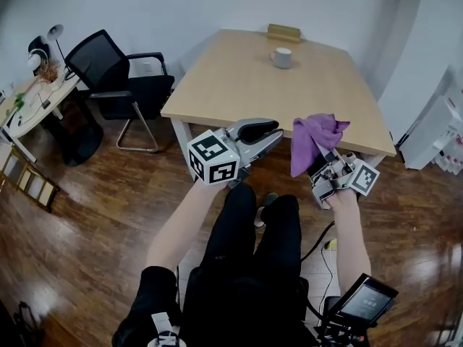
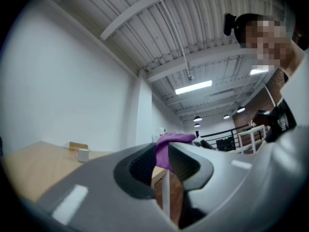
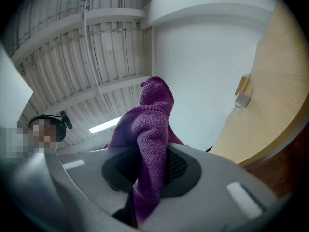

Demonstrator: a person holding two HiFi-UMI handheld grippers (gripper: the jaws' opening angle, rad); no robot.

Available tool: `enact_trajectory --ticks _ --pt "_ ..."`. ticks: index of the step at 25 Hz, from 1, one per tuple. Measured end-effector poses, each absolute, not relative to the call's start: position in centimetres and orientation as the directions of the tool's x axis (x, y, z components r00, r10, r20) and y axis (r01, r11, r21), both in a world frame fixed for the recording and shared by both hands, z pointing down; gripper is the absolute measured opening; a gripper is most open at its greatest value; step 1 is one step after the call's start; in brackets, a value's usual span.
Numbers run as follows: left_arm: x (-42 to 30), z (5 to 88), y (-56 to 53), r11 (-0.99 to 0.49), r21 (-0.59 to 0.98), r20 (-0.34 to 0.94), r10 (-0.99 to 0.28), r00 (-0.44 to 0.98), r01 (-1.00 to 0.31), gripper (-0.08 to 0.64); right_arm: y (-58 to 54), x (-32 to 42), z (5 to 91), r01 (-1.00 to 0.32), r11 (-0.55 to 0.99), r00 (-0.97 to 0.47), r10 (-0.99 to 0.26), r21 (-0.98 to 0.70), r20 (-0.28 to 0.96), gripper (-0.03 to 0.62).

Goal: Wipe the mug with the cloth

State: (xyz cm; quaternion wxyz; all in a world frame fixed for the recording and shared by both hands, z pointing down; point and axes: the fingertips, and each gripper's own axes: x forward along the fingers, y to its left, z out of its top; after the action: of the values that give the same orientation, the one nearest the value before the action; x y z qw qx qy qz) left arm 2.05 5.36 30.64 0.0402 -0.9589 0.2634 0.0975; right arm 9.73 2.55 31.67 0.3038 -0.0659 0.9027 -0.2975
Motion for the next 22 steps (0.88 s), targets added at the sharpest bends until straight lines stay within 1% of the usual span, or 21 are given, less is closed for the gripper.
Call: enact_trajectory --ticks 7,12,17,22 --pt "1.9 29.1 8.2 -0.858 -0.019 -0.212 -0.498 0.841 -0.513 0.103 5.1 9.0 30.0 0.073 0.819 -0.816 -0.279 -0.57 -0.506 0.063" --pt "1.5 26.9 9.8 -0.844 -0.01 -0.201 -0.524 0.828 -0.537 0.103 6.2 8.1 28.2 0.089 0.816 -0.827 -0.259 -0.571 -0.499 0.063" --pt "1.7 25.2 11.7 -0.842 0.003 -0.191 -0.529 0.827 -0.539 0.103 8.4 8.1 26.8 0.089 0.799 -0.829 -0.272 -0.594 -0.489 0.063" --pt "2.6 25.4 14.5 -0.846 -0.033 -0.214 -0.513 0.831 -0.531 0.103 11.3 8.7 26.9 0.103 0.805 -0.828 -0.256 -0.584 -0.499 0.063"
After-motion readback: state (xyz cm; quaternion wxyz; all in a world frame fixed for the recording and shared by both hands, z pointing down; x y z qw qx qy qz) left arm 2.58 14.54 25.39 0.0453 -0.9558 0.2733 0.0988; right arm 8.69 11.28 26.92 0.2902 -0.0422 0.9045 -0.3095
